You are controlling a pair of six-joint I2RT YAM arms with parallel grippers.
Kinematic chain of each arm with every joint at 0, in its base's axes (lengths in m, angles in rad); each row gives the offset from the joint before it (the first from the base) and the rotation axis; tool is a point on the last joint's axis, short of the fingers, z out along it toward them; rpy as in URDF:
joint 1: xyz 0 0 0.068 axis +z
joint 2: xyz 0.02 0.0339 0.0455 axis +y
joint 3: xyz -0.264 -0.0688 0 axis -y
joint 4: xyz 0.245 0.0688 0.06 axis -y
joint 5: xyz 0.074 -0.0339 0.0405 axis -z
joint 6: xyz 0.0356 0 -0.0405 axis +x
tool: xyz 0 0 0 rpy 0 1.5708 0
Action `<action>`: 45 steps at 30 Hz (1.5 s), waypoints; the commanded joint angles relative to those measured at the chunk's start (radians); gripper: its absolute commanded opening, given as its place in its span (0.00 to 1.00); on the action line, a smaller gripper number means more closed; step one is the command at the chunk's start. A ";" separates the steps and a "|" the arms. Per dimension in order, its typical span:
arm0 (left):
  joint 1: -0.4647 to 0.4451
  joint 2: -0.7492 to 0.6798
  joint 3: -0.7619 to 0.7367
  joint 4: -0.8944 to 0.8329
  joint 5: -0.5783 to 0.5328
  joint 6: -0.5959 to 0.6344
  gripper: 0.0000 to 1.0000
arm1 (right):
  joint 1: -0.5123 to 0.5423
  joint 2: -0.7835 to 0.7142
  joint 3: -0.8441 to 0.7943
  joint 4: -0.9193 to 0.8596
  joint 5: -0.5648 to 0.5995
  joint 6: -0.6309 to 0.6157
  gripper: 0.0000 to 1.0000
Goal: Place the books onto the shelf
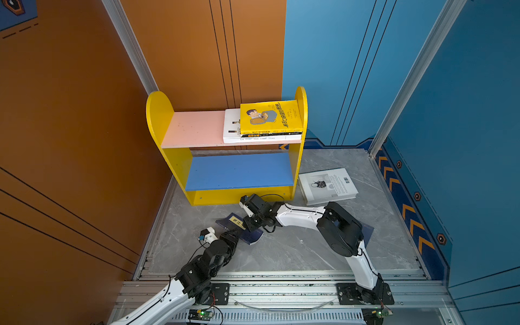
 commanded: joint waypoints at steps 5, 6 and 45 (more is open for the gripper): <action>0.039 0.083 0.008 -0.117 0.080 -0.042 0.43 | 0.014 0.025 -0.001 -0.057 -0.054 0.013 0.35; 0.045 0.097 0.012 -0.114 0.088 -0.040 0.43 | 0.014 0.023 -0.004 -0.056 -0.055 0.013 0.35; 0.282 0.345 0.815 -0.145 0.341 0.502 0.00 | -0.215 -0.812 -0.255 0.103 -0.015 0.210 0.87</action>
